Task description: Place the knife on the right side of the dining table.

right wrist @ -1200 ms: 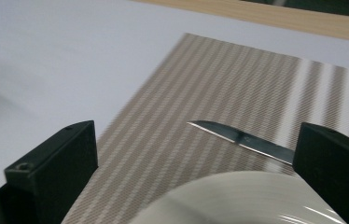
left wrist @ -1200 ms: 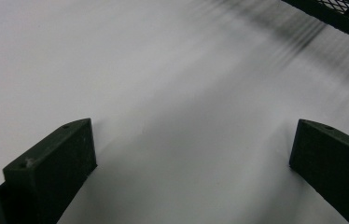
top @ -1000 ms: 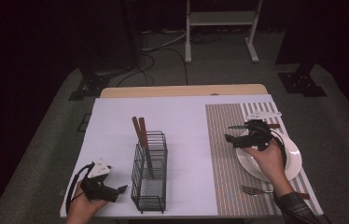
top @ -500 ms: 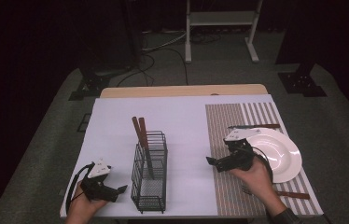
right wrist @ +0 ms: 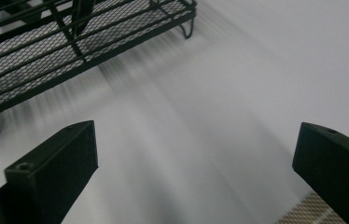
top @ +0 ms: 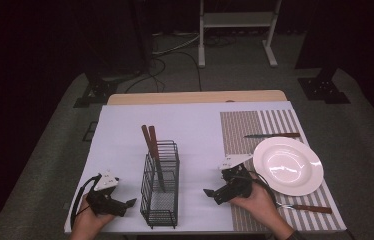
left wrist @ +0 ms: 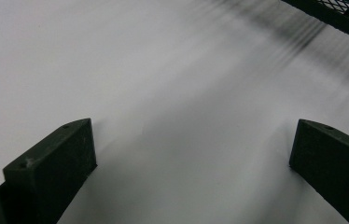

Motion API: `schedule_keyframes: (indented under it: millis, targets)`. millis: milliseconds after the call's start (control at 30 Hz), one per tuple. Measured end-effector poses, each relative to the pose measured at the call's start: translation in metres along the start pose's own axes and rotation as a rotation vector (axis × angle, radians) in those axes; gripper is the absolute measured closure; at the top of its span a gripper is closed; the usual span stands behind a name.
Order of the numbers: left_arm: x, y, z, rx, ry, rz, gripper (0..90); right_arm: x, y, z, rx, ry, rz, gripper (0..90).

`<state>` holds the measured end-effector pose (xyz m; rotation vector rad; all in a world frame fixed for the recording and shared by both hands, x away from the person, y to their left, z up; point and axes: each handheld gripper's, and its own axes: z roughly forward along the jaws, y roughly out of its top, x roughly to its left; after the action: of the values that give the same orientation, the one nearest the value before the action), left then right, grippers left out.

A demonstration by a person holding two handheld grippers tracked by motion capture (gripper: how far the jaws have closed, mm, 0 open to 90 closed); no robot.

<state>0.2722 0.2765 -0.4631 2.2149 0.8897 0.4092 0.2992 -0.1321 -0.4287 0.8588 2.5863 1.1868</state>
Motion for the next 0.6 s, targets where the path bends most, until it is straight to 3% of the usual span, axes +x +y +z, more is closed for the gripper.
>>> schedule_keyframes:
  millis: [367, 600]
  targets:
    - [0.0, 0.0, 0.0, 0.003, 0.001, 0.0, 0.0, 0.019, -0.011, 0.031, 0.08, 0.039, -0.08, 0.0]
    - [0.0, 0.0, 0.0, 0.002, 0.0, -0.001, 0.0, 0.023, -0.015, 0.039, 0.087, 0.014, -0.125, 0.0]
